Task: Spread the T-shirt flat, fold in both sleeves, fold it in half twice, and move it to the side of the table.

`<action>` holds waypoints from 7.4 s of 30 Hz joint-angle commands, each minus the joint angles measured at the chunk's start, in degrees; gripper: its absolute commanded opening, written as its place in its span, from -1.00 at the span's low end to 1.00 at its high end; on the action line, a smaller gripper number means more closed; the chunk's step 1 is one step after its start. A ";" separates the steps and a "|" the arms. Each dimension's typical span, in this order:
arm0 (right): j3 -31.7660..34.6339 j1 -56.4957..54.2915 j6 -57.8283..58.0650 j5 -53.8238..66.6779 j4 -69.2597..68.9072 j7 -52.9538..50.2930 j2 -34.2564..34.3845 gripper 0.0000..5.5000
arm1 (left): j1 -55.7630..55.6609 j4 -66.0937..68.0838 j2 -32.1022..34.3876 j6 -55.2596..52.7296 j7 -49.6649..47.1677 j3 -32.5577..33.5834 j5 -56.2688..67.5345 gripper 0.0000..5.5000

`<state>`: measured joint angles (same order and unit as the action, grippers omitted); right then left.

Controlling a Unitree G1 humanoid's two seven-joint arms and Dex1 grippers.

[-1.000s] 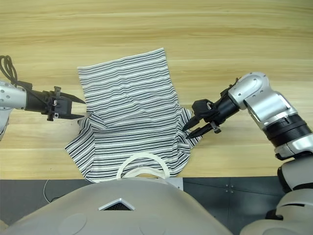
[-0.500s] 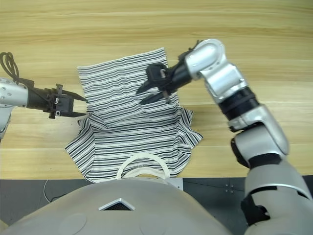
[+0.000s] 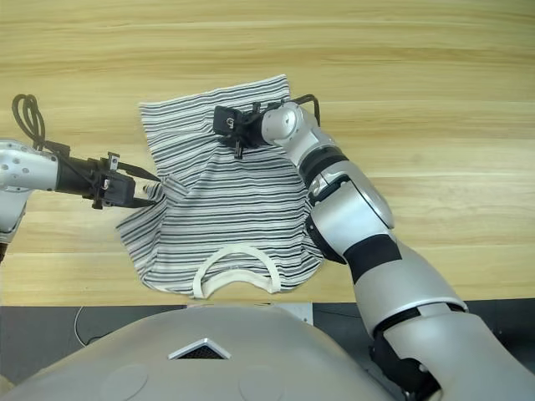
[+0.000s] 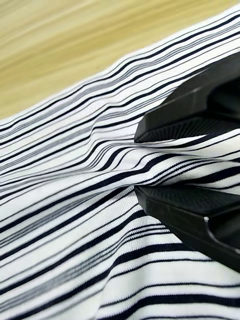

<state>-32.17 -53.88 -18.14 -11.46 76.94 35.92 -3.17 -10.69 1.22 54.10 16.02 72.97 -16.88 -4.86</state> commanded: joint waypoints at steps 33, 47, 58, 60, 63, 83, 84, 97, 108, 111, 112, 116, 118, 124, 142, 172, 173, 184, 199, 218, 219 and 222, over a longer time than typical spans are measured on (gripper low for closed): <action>16.08 0.25 -20.58 0.32 -8.42 20.41 -4.61 -0.46 | -36.76 59.49 -26.84 2.54 -36.04 3.04 -9.35 -0.18; 24.68 -2.41 -21.62 9.37 -19.77 19.17 -9.96 -0.46 | -38.39 77.19 -29.93 -5.57 -48.32 -3.19 -20.80 -0.18; 21.79 4.00 -19.62 10.53 -26.64 21.27 -7.69 -0.46 | -42.28 77.04 -29.54 -3.30 -53.60 -1.00 -21.39 -0.18; 21.25 5.14 -19.23 10.89 -27.90 21.75 -7.25 -0.46 | -42.69 76.87 -29.50 -1.55 -56.02 -1.09 -21.82 -0.18; 20.54 6.68 -18.47 11.41 -30.44 22.18 -6.73 -0.46 | -45.86 76.05 -28.10 1.88 -63.98 0.13 -21.83 -0.18; 22.16 9.55 -16.35 13.42 -34.37 19.64 -10.55 -0.45 | 13.87 30.38 3.13 -5.12 7.36 21.13 20.00 0.06; 22.11 9.66 -16.35 13.51 -34.46 19.68 -10.61 -0.45 | 15.25 28.99 3.40 -6.87 7.76 22.02 21.00 0.14; 20.56 10.48 -16.74 12.31 -33.49 19.06 -10.51 -0.45 | 23.31 21.62 -1.20 -16.27 9.57 19.39 22.41 0.21; 19.45 10.65 -17.21 11.50 -32.42 18.70 -10.31 -0.45 | 20.82 25.91 -3.51 -19.30 10.12 16.64 22.01 -0.07; 19.05 10.56 -17.77 10.39 -31.57 18.02 -10.41 -0.45 | 21.77 25.71 -3.46 -17.08 11.11 16.05 21.65 -0.25; 18.93 10.59 -17.95 10.17 -31.36 17.90 -10.41 -0.45 | 22.14 25.54 -3.38 -16.50 11.59 15.87 21.66 -0.32; 18.68 10.64 -18.37 9.98 -31.11 17.82 -10.30 -0.45 | 21.83 26.33 -3.23 -15.54 12.16 16.21 22.04 -0.53; 18.67 10.63 -18.56 9.98 -30.86 17.80 -10.25 -0.45 | 21.54 26.56 -3.31 -15.33 12.16 16.37 22.29 -0.63; 18.37 10.69 -18.93 9.74 -30.41 17.75 -10.17 -0.45 | 20.37 27.44 -3.39 -14.37 12.20 17.22 23.21 -0.95; 17.07 11.14 -19.24 9.52 -29.98 17.89 -9.76 -0.45 | 21.93 19.23 -0.59 -15.31 17.70 24.66 29.12 -0.95; 16.67 11.90 -19.08 9.46 -30.29 18.42 -8.45 -0.45 | 5.83 4.38 -12.36 -25.87 12.09 5.34 23.88 -0.95; 16.67 11.93 -19.08 9.50 -30.36 18.43 -8.40 -0.45 | 5.62 4.17 -12.77 -25.80 12.21 4.03 23.13 -0.95; 16.66 12.62 -19.17 9.59 -30.69 18.33 -8.17 -0.45 | 1.86 7.44 -16.21 -30.49 9.78 0.90 22.25 -0.62; 27.48 8.82 2.58 23.81 -30.78 32.21 -20.34 -0.45 | 1.78 1.66 -14.32 -23.47 9.03 17.63 32.19 -0.04; 17.25 20.33 46.84 15.24 -32.30 51.64 -36.23 0.00 | -13.66 21.47 -15.47 -17.01 -37.44 30.23 15.41 -0.02; 17.13 20.54 46.52 14.96 -31.82 50.86 -35.96 0.00 | -13.58 21.35 -15.53 -17.18 -37.48 30.26 15.50 -0.02; 16.77 21.35 45.96 14.51 -31.46 50.19 -35.69 0.00 | -13.55 21.16 -15.76 -17.39 -37.63 30.04 15.43 -0.02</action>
<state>-14.96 -33.65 27.88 4.17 45.06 87.38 -39.06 -24.79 23.21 38.63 -0.61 35.61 13.24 10.44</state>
